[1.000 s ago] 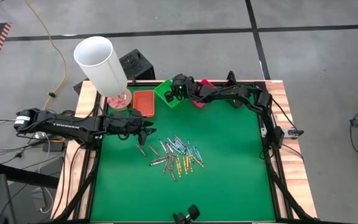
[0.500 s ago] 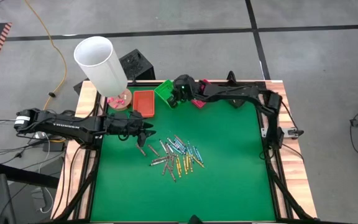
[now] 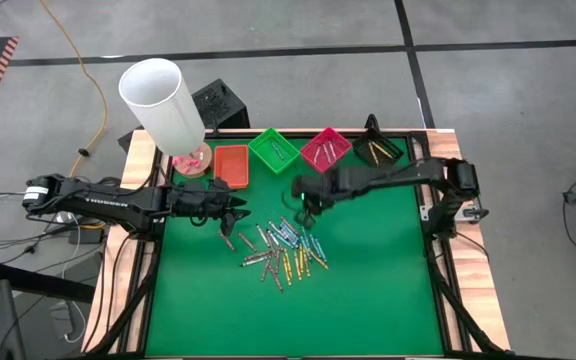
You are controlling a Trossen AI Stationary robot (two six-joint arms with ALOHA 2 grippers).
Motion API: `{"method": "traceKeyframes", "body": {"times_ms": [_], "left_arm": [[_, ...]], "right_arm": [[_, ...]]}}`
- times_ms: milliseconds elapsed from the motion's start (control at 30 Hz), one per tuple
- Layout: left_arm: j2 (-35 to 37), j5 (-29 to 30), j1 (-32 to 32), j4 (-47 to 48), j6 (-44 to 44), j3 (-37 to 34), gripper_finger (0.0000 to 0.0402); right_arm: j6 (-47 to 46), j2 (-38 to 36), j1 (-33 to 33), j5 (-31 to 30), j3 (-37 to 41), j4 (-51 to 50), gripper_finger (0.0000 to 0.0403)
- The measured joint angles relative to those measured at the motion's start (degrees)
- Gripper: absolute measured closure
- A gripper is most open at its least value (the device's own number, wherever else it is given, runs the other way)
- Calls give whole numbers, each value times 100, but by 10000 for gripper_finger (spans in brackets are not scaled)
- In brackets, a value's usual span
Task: Sort crayons
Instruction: Put the blue/green crayon into the green bin
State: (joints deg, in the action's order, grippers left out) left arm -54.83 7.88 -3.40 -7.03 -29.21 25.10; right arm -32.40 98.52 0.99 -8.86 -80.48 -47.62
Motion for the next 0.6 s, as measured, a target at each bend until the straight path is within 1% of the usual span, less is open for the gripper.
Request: {"method": "traceKeyframes", "body": {"times_ms": [133,267,400,600], "left_arm": [[0,2,9,2,0,0,210],[0,4,9,0,12,0,210],[0,6,11,0,15,0,210],[0,49,11,-4,2,0,210]], "right_arm": [[-758,3,-535,-1,461,236,341],[-1426,11,-908,-8,855,536,341],[-1900,12,-1127,-10,1180,894,341],[-2212,11,-1268,-22,1552,1539,341]]}}
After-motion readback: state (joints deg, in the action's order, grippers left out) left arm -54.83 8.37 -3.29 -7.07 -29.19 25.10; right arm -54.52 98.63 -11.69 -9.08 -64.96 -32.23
